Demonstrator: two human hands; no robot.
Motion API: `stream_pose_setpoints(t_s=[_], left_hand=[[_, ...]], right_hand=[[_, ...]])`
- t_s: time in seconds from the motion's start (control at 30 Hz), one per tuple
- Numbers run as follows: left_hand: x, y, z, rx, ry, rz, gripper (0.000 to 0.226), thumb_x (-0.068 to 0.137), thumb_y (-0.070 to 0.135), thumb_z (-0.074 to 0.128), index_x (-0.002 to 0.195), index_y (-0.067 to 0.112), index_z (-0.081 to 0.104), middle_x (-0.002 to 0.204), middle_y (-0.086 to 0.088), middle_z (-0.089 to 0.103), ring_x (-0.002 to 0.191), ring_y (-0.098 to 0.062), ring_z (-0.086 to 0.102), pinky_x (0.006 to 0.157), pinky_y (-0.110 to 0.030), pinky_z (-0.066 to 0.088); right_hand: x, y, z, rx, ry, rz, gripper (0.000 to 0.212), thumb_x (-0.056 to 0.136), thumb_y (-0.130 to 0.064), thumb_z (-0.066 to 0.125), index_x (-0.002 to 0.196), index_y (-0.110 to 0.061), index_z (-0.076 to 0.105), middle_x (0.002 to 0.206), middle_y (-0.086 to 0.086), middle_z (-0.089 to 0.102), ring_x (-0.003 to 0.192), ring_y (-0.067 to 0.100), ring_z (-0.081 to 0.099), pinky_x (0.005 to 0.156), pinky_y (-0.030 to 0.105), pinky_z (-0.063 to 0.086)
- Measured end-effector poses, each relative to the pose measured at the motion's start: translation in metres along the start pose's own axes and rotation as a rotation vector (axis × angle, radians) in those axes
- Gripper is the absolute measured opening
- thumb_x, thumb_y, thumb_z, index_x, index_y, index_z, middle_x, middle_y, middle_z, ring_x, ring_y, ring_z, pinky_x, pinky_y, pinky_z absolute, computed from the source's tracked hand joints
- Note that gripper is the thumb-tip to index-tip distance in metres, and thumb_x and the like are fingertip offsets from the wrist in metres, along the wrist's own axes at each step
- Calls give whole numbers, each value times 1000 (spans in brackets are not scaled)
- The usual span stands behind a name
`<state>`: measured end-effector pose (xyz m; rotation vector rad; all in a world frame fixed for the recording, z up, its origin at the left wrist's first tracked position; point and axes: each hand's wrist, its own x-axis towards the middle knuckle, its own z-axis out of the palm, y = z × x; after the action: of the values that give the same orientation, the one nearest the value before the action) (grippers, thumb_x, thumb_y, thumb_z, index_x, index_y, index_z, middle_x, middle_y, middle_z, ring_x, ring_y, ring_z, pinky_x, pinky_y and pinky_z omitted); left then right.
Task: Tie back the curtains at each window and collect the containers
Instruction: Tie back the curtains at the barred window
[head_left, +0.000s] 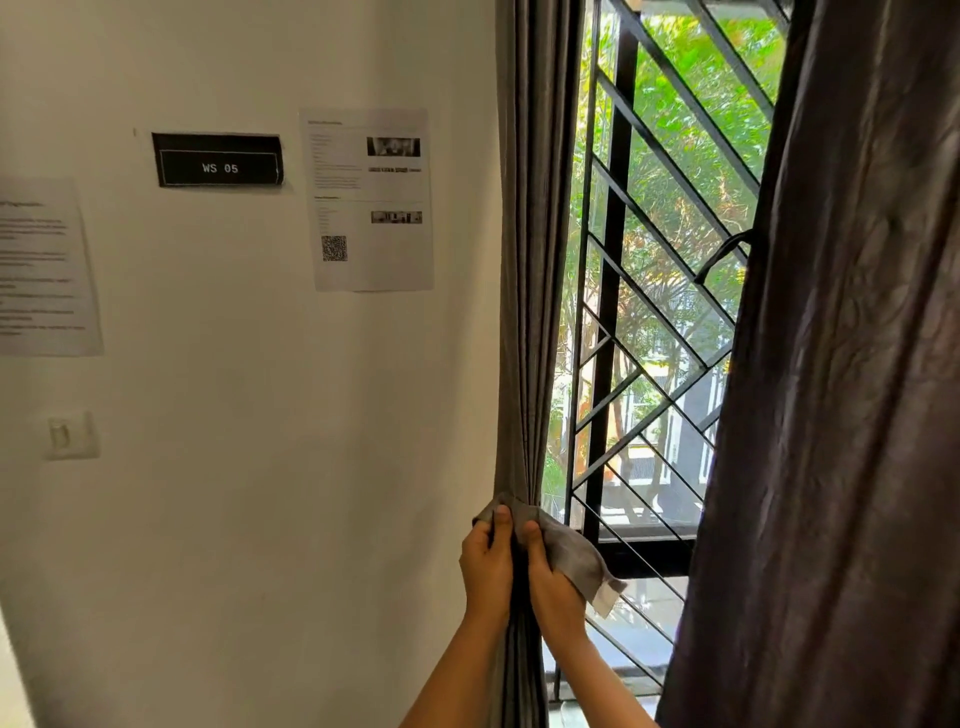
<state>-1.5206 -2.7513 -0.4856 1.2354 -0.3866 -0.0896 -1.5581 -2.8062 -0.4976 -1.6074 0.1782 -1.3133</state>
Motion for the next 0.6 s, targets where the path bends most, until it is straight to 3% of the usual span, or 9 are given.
stream_pose_setpoints(t_s=[0.1, 0.17, 0.37, 0.6], left_hand=[[2, -3, 1, 50, 38, 56, 27, 95, 35, 49, 95, 18, 71, 85, -3, 73, 79, -14, 69, 66, -17, 54], [2, -2, 1, 81, 78, 81, 28, 96, 33, 49, 92, 15, 70, 82, -3, 71, 75, -14, 67, 60, -13, 50], [3, -3, 0, 189, 138, 184, 30, 93, 36, 44, 96, 17, 67, 86, 3, 69, 79, -7, 65, 67, -8, 49], [7, -1, 4, 224, 140, 262, 31, 99, 19, 41, 93, 0, 64, 79, 2, 64, 77, 4, 63, 65, -4, 46]], right_hand=[[-1, 2, 6, 50, 42, 56, 25, 91, -50, 48, 91, -42, 72, 84, -10, 73, 80, 12, 70, 74, 43, 57], [1, 8, 8, 80, 53, 101, 26, 90, -50, 48, 95, -38, 71, 90, -6, 74, 87, 14, 70, 79, 46, 56], [5, 16, 16, 34, 119, 72, 34, 94, -47, 48, 92, -24, 72, 89, -2, 72, 88, 22, 68, 77, 50, 55], [12, 5, 19, 113, 51, 112, 26, 98, -16, 49, 87, -15, 72, 80, 1, 72, 78, 19, 70, 73, 42, 58]])
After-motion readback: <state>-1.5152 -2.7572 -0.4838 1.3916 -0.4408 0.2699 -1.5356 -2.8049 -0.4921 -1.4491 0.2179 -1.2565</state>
